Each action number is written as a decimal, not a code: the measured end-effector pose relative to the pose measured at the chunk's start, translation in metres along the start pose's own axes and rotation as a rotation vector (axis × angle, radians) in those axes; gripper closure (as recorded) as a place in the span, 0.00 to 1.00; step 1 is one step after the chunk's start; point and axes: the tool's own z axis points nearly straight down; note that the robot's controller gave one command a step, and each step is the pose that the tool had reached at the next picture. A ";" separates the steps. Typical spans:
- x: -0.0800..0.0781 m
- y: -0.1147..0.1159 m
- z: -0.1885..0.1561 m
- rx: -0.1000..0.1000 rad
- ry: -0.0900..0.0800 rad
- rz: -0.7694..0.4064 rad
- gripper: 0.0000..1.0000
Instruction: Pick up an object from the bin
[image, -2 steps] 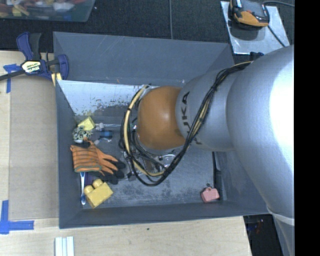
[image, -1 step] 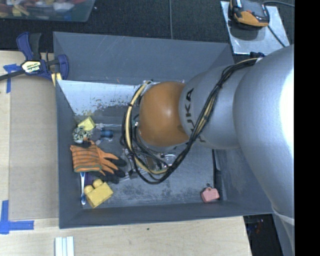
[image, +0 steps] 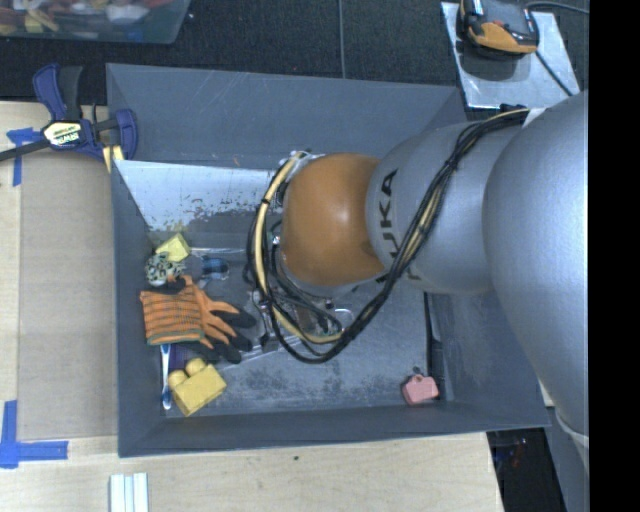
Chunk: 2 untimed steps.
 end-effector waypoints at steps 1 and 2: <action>-0.001 0.000 -0.007 0.000 -0.005 -0.001 1.00; -0.001 0.000 -0.009 0.000 -0.005 -0.001 1.00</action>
Offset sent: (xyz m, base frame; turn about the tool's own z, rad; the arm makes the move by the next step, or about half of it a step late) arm 0.0009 0.0001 0.0189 -0.0007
